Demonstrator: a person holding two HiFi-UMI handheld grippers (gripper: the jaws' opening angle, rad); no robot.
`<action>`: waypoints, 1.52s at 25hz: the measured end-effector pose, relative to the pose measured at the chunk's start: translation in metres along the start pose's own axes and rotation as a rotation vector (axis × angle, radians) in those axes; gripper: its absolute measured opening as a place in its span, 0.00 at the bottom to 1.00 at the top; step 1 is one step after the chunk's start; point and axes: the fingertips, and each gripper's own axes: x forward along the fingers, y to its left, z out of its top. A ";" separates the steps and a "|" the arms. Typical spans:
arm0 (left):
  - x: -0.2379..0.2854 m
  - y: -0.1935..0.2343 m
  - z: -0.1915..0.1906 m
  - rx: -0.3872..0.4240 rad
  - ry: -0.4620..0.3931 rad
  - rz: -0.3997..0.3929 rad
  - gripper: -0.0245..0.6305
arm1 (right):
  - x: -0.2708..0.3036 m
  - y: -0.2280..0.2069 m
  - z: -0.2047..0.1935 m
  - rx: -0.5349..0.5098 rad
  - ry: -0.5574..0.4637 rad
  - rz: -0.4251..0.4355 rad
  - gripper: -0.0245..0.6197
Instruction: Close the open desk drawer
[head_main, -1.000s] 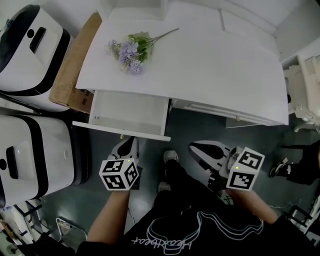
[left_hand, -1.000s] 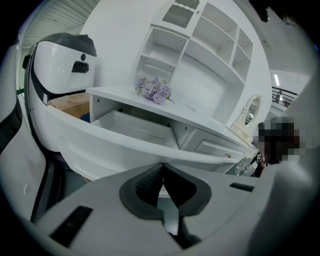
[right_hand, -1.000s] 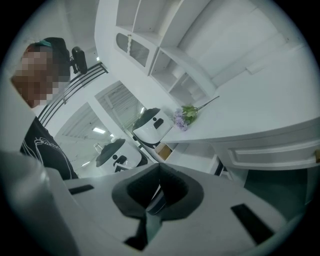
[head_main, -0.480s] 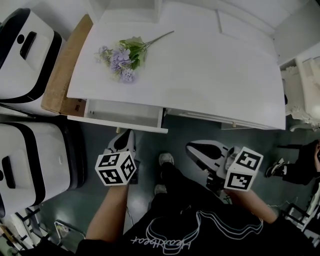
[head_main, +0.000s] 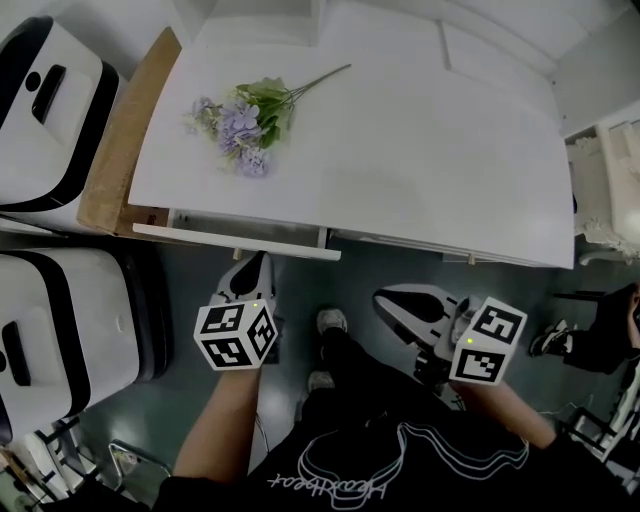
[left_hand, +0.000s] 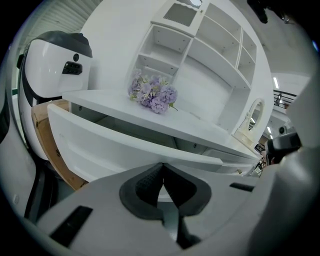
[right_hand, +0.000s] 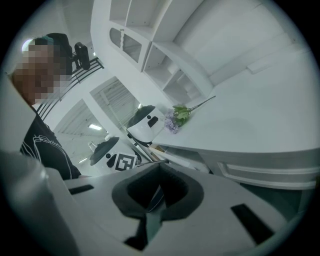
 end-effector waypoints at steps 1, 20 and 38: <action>0.002 0.000 0.002 0.002 0.000 -0.002 0.04 | 0.000 -0.002 0.001 0.001 0.000 -0.002 0.05; 0.034 0.002 0.026 0.027 -0.006 -0.001 0.04 | -0.005 -0.015 0.010 0.005 -0.045 -0.032 0.05; -0.153 -0.114 0.059 0.041 -0.128 -0.309 0.04 | -0.024 0.106 0.023 -0.214 -0.134 0.097 0.05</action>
